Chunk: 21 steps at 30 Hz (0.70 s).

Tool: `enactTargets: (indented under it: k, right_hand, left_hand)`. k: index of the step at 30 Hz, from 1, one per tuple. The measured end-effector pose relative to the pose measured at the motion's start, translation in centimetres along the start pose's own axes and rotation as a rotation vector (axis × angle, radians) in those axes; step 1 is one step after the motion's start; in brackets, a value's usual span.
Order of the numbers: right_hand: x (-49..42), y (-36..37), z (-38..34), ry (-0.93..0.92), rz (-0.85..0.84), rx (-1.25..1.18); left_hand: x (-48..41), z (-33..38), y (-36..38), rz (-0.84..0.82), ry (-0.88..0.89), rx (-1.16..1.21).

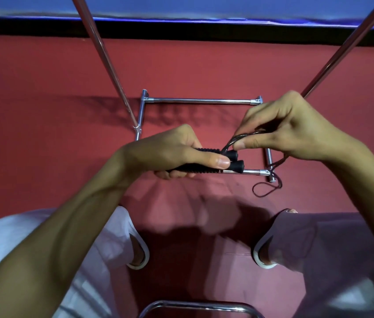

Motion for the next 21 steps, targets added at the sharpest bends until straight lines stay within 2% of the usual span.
enactTargets:
  k: [6,10,13,16,18,21]
  right_hand:
    - [0.0,1.4,1.1,0.069,-0.127,-0.087]
    - [-0.3,2.1,0.8,0.083,-0.137,-0.195]
    - [-0.6,4.0,2.7,0.220,-0.023,-0.353]
    - [-0.5,6.8,4.9,0.376,0.194,-0.642]
    - [-0.3,8.1,5.9,0.471,0.278,-0.731]
    - [0.2,9.7,6.9,0.583,0.298,-0.818]
  left_hand:
    - [1.0,1.4,0.6,-0.078,0.089,0.070]
    - [1.6,2.8,0.1,-0.037,0.195,0.131]
    - [1.8,3.5,-1.4,0.102,0.288,0.147]
    - [2.2,3.4,-3.3,0.334,0.356,0.136]
    - [2.5,3.1,-4.3,0.492,0.370,0.060]
    - [3.1,2.9,-4.9,0.685,0.361,-0.165]
Point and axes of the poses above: each hand's wrist, its own x-axis away from the middle knuckle, its own y-axis out of the palm, z = x × y, the point moved 10 cm from there along -x, towards the middle knuckle, and after that the axes turned 6 degrees about -y, right-handed, at the moved point
